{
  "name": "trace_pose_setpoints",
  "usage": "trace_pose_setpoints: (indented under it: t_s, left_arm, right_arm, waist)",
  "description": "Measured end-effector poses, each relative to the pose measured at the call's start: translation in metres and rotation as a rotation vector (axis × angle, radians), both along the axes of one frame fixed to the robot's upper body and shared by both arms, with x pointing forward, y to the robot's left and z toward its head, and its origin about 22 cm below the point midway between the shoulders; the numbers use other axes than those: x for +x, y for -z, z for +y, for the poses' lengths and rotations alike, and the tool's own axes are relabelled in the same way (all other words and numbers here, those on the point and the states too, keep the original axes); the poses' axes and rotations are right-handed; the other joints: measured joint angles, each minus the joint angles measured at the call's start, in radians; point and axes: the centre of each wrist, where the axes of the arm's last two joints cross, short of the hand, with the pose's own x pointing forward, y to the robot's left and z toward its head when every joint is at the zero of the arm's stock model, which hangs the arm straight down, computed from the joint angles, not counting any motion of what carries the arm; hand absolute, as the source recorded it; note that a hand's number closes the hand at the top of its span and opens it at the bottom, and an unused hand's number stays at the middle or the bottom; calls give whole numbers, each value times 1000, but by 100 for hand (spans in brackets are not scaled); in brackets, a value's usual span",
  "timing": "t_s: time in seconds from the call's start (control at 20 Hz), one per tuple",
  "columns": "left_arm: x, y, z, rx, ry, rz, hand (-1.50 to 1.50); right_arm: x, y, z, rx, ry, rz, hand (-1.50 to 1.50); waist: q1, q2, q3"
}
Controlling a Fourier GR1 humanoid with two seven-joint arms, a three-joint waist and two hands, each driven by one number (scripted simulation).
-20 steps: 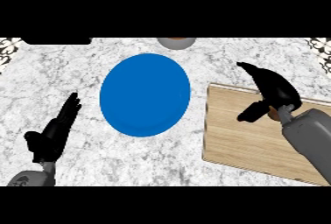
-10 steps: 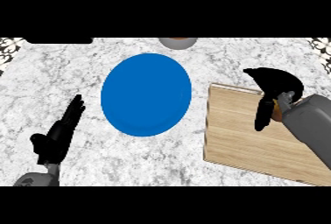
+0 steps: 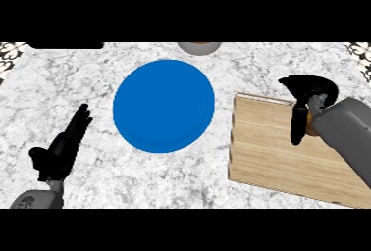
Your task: Pick the pear from the tray and place it in the plate
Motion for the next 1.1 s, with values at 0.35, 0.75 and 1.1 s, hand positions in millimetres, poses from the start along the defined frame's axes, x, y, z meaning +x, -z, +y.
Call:
trace_pose_setpoints:
  t_s: [0.35,0.75,1.1]
  left_arm:
    - [1,-7,-6,-1,0,-3,0]
    - [1,-6,5,5,-3,-2,0]
    - [-6,-4,3,1,2,1,0]
  right_arm:
    - [3,19,-13,-79,19,84,-150]
    - [-2,51,-22,-153,35,128,-150]
    - [4,66,-39,-192,55,137,150]
  waist:
    - [0,-1,0]
    - [-1,0,1]
    - [0,0,1]
